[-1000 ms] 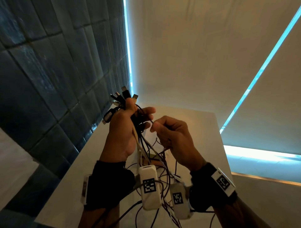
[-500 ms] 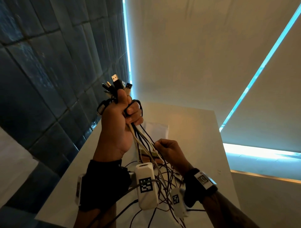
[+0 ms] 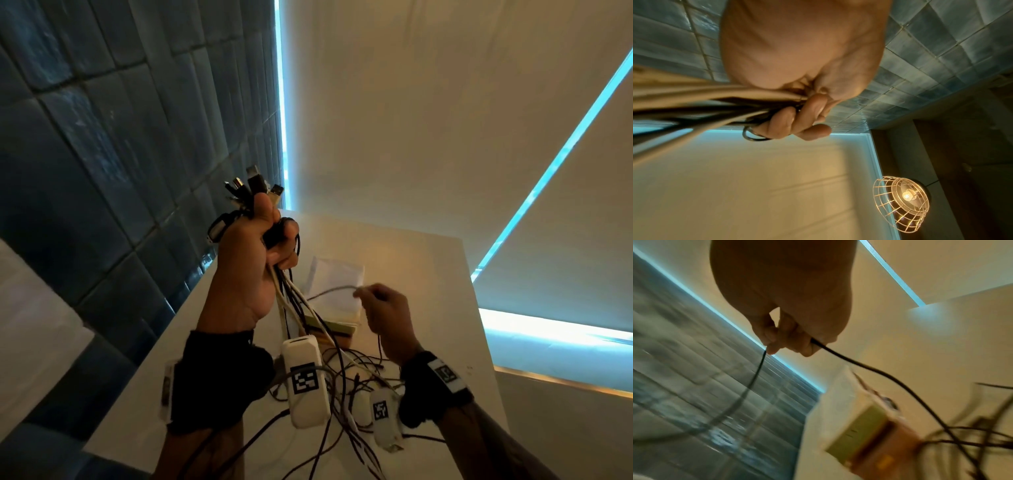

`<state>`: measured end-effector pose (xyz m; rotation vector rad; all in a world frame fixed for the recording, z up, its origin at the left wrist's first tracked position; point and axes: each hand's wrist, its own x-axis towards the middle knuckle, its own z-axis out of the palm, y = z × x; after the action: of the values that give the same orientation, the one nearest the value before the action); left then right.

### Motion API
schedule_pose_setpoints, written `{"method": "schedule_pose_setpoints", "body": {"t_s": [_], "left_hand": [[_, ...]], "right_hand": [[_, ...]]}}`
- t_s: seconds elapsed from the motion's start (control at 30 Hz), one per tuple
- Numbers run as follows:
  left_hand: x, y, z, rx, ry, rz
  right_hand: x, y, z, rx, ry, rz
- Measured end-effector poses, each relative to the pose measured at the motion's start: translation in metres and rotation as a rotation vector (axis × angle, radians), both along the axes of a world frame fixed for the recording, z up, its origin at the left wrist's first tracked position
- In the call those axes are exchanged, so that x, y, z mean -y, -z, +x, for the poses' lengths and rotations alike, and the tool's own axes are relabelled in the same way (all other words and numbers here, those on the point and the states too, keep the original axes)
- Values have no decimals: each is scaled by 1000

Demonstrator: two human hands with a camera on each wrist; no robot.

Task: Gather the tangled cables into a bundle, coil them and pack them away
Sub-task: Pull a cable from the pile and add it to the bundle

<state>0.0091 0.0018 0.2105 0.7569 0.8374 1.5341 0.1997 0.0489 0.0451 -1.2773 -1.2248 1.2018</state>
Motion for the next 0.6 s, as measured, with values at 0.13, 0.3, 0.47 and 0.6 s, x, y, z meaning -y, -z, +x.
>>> {"method": "schedule_pose_setpoints", "body": {"t_s": [0.13,0.3,0.47,0.6], "left_hand": [[-4,6,8,-46,-36,-95],[-2,6,18,-127,-10,-133],[3,-1,15,135,118,-35],[5,-8,8,206,155,60]], "right_hand": [[9,-74,-13,-282,-117,192],[32,-119,-28,-365,-345,382],[38,-106,-30,-297,-459,327],[30,-74,-23,-207,-449,195]]}}
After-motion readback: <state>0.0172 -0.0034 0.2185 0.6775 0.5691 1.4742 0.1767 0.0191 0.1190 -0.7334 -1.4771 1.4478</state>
